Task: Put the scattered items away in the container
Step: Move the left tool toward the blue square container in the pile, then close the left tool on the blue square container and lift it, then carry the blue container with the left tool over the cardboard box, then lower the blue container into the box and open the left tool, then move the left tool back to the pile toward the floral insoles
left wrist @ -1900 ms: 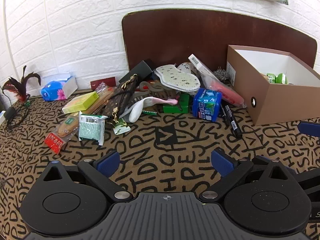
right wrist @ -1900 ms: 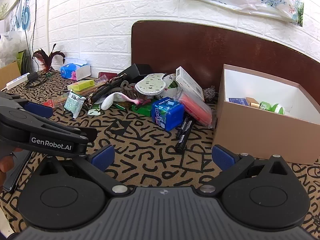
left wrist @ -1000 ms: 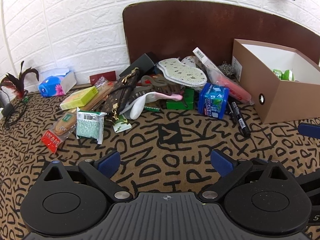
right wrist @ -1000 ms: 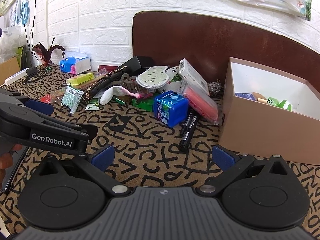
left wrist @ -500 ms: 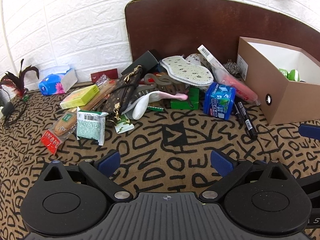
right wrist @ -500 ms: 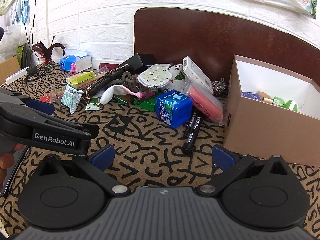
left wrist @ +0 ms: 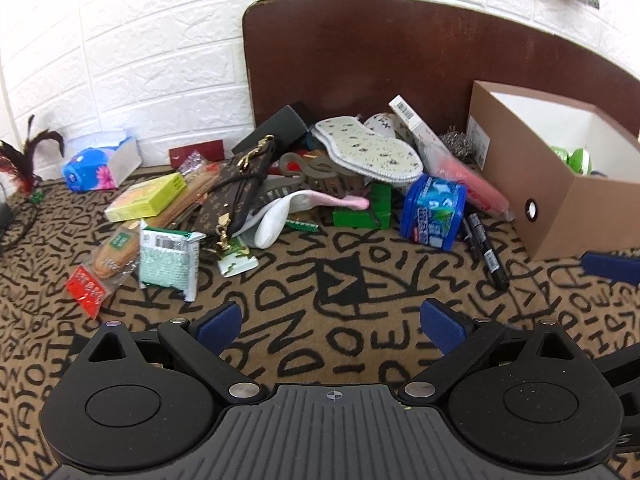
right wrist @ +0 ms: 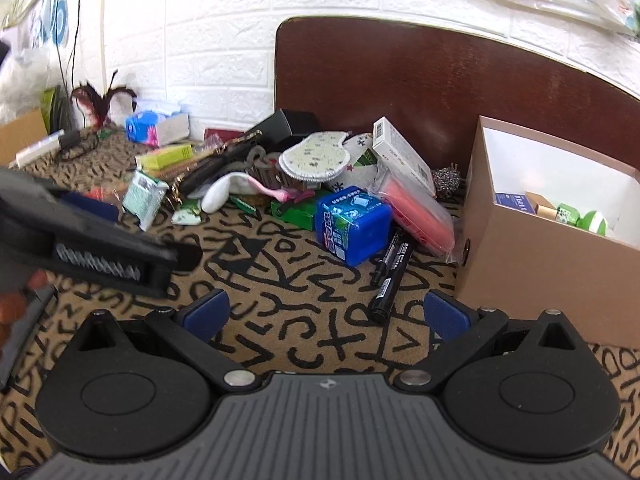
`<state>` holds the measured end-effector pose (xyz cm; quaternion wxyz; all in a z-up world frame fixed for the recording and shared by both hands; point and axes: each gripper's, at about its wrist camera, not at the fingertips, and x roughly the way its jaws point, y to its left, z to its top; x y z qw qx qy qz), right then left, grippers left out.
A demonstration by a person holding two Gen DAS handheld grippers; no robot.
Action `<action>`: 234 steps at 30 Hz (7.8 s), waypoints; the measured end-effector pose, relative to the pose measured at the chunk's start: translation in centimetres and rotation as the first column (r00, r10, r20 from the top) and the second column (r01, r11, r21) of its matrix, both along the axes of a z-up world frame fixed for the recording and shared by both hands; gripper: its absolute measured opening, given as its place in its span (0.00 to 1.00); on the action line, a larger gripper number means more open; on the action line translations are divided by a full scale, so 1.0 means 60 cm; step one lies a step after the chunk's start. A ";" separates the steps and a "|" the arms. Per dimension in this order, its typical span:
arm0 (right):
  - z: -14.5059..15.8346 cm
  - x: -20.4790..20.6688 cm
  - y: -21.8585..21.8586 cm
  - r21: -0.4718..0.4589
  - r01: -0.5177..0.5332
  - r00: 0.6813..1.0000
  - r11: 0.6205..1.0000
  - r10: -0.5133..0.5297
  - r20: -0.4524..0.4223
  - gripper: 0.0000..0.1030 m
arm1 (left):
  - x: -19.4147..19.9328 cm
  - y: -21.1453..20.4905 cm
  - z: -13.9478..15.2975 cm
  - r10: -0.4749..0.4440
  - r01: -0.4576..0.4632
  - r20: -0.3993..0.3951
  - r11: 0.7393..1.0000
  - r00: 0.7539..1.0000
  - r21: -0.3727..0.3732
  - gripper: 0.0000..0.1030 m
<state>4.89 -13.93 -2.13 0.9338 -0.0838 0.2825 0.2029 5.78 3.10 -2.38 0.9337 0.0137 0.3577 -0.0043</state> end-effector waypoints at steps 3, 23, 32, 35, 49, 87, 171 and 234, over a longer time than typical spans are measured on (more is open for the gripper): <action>-0.009 0.012 0.005 -0.008 -0.014 1.000 1.000 0.014 0.004 1.00 | 0.012 0.001 0.002 -0.005 0.005 0.013 1.000 1.000 -0.007 0.98; -0.053 0.137 0.036 -0.033 -0.029 0.999 0.999 0.031 0.040 0.79 | 0.174 -0.064 -0.038 -0.219 0.217 -0.002 0.971 0.976 -0.104 0.73; -0.071 0.192 0.049 -0.019 0.014 0.999 1.000 -0.014 0.033 0.71 | 0.232 -0.067 -0.045 -0.286 0.286 0.016 0.948 0.958 -0.142 0.69; -0.075 0.203 0.053 -0.015 0.023 0.999 1.000 -0.022 0.040 0.66 | 0.251 -0.068 -0.050 -0.303 0.300 0.012 0.937 0.953 -0.177 0.69; -0.074 0.178 0.050 -0.043 -0.024 1.000 0.999 0.025 0.018 0.60 | 0.244 -0.065 -0.048 -0.348 0.334 -0.013 0.909 0.938 -0.251 0.52; -0.039 -0.063 -0.003 0.005 -0.117 0.991 0.993 0.117 -0.058 0.63 | -0.008 -0.089 -0.040 -0.330 0.263 -0.152 0.902 0.932 -0.343 0.65; 0.043 0.148 -0.466 0.022 0.327 0.925 0.945 -0.325 0.196 0.99 | 0.267 -0.587 0.041 -0.624 0.596 0.032 0.727 0.780 -0.342 0.97; 0.091 0.013 -0.104 -0.012 0.083 0.959 0.996 -0.077 0.272 1.00 | 0.035 -0.197 0.073 -0.329 0.375 0.201 0.885 0.923 -0.276 1.00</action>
